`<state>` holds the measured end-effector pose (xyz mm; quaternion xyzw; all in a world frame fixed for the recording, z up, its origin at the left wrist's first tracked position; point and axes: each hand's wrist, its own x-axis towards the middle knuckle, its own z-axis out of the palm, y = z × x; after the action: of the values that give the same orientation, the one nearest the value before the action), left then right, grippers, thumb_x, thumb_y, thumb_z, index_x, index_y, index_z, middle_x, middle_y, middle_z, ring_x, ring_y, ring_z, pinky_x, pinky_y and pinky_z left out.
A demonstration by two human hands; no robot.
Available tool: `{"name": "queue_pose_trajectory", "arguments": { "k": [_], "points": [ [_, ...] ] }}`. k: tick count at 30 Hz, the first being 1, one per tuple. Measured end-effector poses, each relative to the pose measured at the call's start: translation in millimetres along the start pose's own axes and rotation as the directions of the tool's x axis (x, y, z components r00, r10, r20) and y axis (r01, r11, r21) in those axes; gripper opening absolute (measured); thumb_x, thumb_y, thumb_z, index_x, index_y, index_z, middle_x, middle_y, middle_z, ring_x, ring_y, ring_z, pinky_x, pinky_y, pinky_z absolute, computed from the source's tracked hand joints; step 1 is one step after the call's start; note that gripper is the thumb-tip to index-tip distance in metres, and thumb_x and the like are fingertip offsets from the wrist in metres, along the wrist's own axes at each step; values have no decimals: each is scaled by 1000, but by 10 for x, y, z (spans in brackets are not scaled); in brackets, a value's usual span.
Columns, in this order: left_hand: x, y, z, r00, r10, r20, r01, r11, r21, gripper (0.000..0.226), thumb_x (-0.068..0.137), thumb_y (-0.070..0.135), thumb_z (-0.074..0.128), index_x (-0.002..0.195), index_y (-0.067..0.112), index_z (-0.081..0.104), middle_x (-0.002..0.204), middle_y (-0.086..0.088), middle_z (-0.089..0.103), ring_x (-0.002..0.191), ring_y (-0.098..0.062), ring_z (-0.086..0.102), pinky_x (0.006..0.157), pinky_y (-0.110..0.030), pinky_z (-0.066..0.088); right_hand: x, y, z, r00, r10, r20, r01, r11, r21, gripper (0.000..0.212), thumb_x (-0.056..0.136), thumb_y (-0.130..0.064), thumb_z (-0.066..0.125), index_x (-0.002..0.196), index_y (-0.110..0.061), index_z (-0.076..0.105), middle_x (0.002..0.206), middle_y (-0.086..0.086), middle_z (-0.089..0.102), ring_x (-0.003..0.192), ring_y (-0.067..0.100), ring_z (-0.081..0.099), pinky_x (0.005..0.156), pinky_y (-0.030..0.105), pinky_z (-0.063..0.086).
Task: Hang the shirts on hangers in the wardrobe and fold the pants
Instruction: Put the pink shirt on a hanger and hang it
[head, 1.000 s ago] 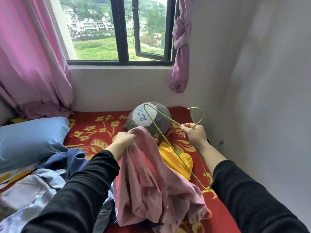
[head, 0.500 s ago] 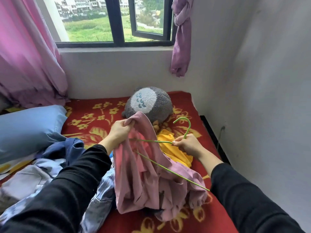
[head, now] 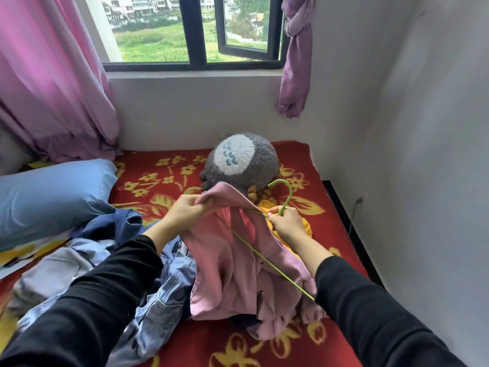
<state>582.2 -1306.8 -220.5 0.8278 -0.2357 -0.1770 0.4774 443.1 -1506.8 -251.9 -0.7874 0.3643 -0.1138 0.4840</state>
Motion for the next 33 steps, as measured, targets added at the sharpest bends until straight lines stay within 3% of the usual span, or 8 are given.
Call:
{"name": "queue_pose_trajectory", "arguments": {
  "k": [5, 12, 16, 21, 24, 27, 30, 33],
  "points": [
    [162, 90, -254, 967, 73, -244, -10, 969, 248, 33, 92, 33, 59, 70, 10, 66, 56, 5, 49, 55, -11, 41, 53, -29, 34, 2, -233, -294, 995, -61, -74, 61, 998, -3, 14, 75, -9, 64, 70, -18, 73, 74, 3, 71, 80, 23, 65, 75, 34, 50],
    [133, 370, -268, 954, 120, -274, -114, 993, 38, 32, 91, 28, 60, 60, 23, 64, 51, 18, 49, 55, -2, 43, 57, -23, 38, -133, -419, -485, 974, -207, -88, 218, 965, 144, 13, 77, -6, 67, 72, -16, 75, 62, -5, 68, 65, 13, 61, 68, 31, 50],
    [-13, 567, -216, 973, 127, -192, -158, 975, -157, 17, 92, 26, 60, 80, 18, 69, 78, 0, 55, 74, -11, 46, 69, -28, 38, -224, -261, -295, 983, -181, 13, 181, 967, -180, 13, 84, -17, 63, 88, -17, 76, 93, 5, 73, 93, 22, 64, 77, 28, 44],
    [-239, 625, -243, 994, 112, -15, -112, 962, -247, 21, 93, 27, 62, 92, 10, 74, 84, -9, 59, 78, -20, 49, 74, -34, 41, -287, -366, -164, 980, -177, -93, 183, 982, 52, 13, 86, -19, 64, 89, -14, 75, 89, 7, 74, 93, 24, 66, 75, 29, 44],
    [-366, 615, -305, 995, 73, 69, -52, 962, -270, 25, 87, 36, 65, 77, 13, 69, 65, -5, 51, 61, -17, 43, 51, -23, 37, -303, -454, -112, 955, -246, -162, 243, 969, -44, 17, 89, -17, 60, 95, -13, 74, 96, 12, 73, 99, 30, 64, 78, 33, 45],
    [-511, 558, -357, 935, -15, 354, 39, 998, -59, 41, 66, 60, 72, 65, 19, 64, 59, -1, 55, 46, -13, 49, 41, -21, 39, -314, -455, -106, 939, -298, -172, 293, 955, -50, 17, 88, -14, 56, 91, -12, 73, 94, 12, 73, 97, 33, 64, 73, 36, 44],
    [-548, 482, -393, 792, -211, 573, 49, 957, 285, 42, 67, 65, 71, 101, 41, 73, 102, 19, 70, 87, 6, 62, 72, -25, 55, -362, -439, -138, 924, -361, -125, 366, 930, 19, 14, 88, -14, 59, 84, -20, 71, 74, -5, 70, 74, 13, 63, 65, 25, 37],
    [-427, 407, -287, 972, 124, 198, -205, 860, 467, 19, 80, 25, 68, 96, 36, 70, 114, 8, 64, 97, 2, 53, 92, -25, 46, -428, -383, -157, 920, -387, -61, 391, 914, 107, 15, 88, -12, 62, 79, -21, 69, 50, -18, 53, 51, -3, 47, 59, 22, 35]
  ]
}}
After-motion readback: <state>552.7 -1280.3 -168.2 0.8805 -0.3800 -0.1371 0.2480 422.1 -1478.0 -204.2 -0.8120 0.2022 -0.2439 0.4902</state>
